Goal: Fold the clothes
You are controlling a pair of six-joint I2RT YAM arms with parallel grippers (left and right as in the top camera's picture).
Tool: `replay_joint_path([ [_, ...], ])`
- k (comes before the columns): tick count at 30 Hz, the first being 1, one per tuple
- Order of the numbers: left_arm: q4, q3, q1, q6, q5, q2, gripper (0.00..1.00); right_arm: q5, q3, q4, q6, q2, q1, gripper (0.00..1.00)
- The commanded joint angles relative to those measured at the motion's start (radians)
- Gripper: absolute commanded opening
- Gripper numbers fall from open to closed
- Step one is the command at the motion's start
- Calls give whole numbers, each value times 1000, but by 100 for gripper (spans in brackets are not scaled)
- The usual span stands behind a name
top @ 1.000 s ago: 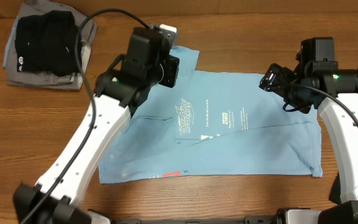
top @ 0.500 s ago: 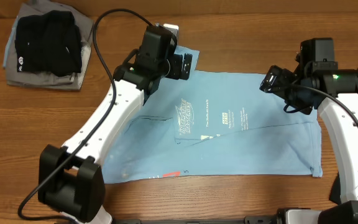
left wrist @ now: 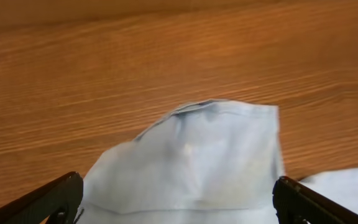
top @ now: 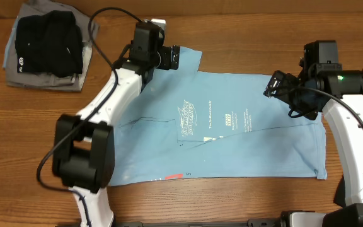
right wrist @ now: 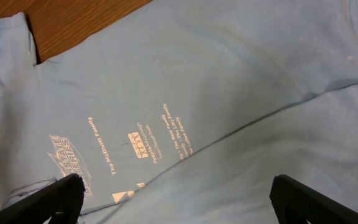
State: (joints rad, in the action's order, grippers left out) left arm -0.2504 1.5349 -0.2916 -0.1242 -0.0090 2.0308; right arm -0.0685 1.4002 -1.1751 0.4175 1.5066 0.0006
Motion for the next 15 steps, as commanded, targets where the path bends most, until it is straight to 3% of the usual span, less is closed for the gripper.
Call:
replay_joint_path([
  [1,-40,143,5,59,22,89,100,16,2,-2,-7,-5,-4,100],
  [7,-145,360,5,78,20,243,100,16,2,-10,-7,-5,-4,100],
  [15,-132,384,24,95,20,351,100,16,2,-24,-8,-5,-4,100],
])
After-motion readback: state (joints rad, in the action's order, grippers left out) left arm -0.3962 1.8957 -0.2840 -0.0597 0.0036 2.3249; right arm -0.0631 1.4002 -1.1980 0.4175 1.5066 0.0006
